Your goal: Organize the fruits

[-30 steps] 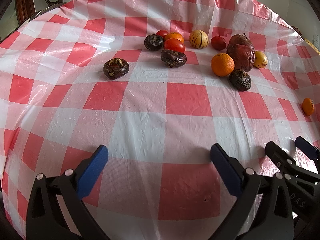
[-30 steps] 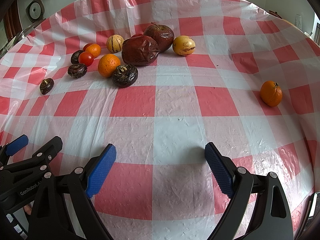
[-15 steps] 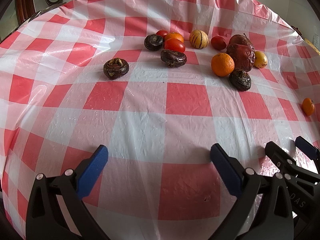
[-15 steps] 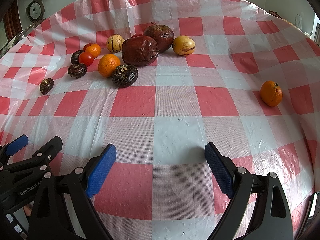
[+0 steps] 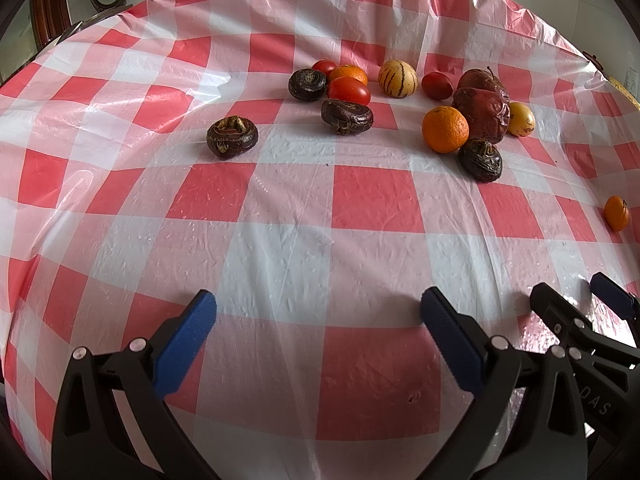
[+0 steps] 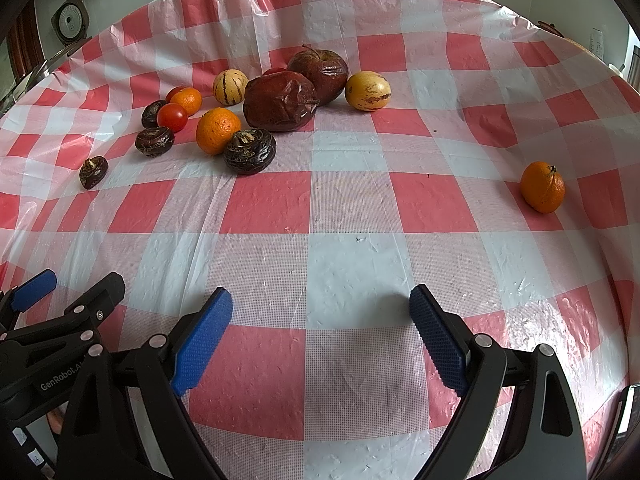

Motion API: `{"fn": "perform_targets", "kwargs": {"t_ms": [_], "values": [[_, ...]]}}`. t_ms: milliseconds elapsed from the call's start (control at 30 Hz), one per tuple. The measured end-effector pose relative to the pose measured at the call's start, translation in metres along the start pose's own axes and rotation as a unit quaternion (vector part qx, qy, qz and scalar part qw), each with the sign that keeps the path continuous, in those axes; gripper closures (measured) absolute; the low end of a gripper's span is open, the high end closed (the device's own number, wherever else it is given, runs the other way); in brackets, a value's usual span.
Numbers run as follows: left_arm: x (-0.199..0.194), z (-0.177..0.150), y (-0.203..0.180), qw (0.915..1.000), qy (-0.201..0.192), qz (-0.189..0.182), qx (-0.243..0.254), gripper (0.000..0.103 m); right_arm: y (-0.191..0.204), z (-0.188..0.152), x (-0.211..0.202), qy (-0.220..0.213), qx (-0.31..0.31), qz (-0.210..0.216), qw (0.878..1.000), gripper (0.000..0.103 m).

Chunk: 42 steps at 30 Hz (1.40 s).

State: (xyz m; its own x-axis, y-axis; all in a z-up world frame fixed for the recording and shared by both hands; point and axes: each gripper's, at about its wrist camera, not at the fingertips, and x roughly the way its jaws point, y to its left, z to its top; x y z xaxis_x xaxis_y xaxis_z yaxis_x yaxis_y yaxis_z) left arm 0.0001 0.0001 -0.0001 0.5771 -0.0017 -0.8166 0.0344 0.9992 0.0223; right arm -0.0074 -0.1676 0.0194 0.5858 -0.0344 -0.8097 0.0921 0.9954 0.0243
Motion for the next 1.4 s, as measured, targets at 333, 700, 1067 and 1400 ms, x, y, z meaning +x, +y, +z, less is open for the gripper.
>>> {"fn": "perform_targets", "kwargs": {"t_ms": [333, 700, 1067, 1400], "values": [[0.0, 0.0, 0.0, 1.0, 0.0, 0.0, 0.0, 0.001, 0.0, 0.0, 0.0, 0.0, 0.0, 0.0, 1.0, 0.015], [0.0, 0.0, 0.0, 1.0, 0.0, 0.0, 0.0, 0.001, -0.002, -0.001, -0.001, 0.01, -0.012, 0.007, 1.0, 0.016], [0.0, 0.0, 0.0, 1.0, 0.0, 0.0, 0.0, 0.001, -0.003, 0.001, 0.001, 0.017, -0.019, 0.012, 1.0, 0.016], [0.0, 0.0, 0.0, 1.0, 0.0, 0.0, 0.0, 0.001, -0.019, 0.005, 0.003, 0.029, 0.007, 0.0, 1.0, 0.016]]}}
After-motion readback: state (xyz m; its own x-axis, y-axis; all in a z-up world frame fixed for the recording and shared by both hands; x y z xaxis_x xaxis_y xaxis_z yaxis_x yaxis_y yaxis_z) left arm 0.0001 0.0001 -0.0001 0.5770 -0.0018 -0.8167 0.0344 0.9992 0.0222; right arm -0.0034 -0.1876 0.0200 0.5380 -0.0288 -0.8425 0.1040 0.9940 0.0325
